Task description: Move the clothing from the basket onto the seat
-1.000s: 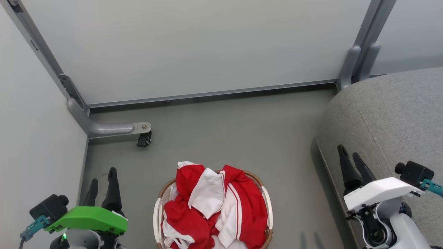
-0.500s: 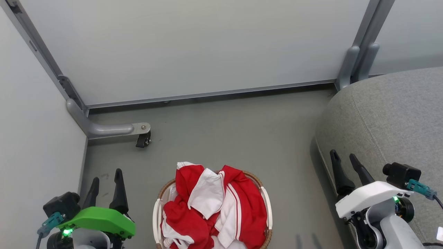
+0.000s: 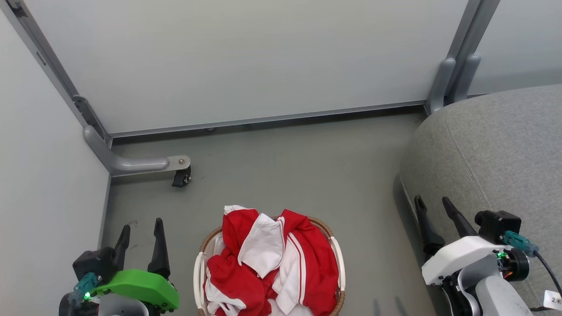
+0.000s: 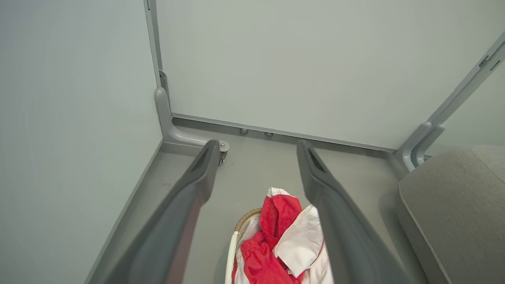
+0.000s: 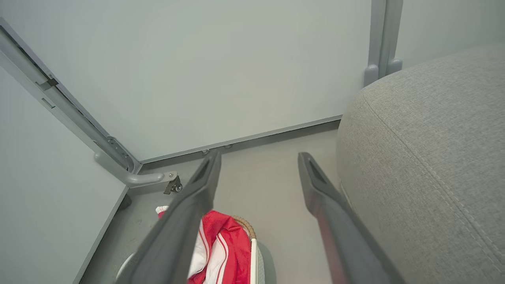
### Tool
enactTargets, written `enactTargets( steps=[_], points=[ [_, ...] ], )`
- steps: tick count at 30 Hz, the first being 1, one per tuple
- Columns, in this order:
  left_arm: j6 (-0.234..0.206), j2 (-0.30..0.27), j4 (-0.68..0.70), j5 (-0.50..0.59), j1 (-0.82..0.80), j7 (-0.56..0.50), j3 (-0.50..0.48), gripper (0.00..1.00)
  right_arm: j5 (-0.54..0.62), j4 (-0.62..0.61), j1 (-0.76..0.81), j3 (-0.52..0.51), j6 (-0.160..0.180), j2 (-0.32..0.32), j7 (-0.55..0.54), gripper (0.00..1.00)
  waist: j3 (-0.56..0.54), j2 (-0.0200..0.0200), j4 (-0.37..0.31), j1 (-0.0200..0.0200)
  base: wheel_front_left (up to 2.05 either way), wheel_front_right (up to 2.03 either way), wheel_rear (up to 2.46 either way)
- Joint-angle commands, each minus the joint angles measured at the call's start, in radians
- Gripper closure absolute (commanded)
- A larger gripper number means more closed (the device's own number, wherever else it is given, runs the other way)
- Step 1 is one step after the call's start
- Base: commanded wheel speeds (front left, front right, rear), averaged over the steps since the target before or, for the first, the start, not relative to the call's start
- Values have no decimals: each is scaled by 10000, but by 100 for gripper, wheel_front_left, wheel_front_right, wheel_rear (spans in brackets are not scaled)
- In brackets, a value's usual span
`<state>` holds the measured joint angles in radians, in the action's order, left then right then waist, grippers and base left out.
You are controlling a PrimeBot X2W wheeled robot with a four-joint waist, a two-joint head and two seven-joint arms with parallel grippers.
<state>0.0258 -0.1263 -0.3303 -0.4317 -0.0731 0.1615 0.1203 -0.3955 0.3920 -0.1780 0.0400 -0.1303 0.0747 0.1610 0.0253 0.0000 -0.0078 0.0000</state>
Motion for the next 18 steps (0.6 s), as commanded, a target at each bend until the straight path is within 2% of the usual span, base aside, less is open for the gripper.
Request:
enactTargets(
  steps=[1,18],
  points=[
    [-42,-78,91,250,21,113,16,0,280,0,-39,-22,-5,9,113,0,1,0,1,0,0,0,0],
    [113,187,114,1738,441,491,-91,0,1940,328,158,-124,-4,-116,493,0,-87,0,-56,0,0,0,0]
  ],
)
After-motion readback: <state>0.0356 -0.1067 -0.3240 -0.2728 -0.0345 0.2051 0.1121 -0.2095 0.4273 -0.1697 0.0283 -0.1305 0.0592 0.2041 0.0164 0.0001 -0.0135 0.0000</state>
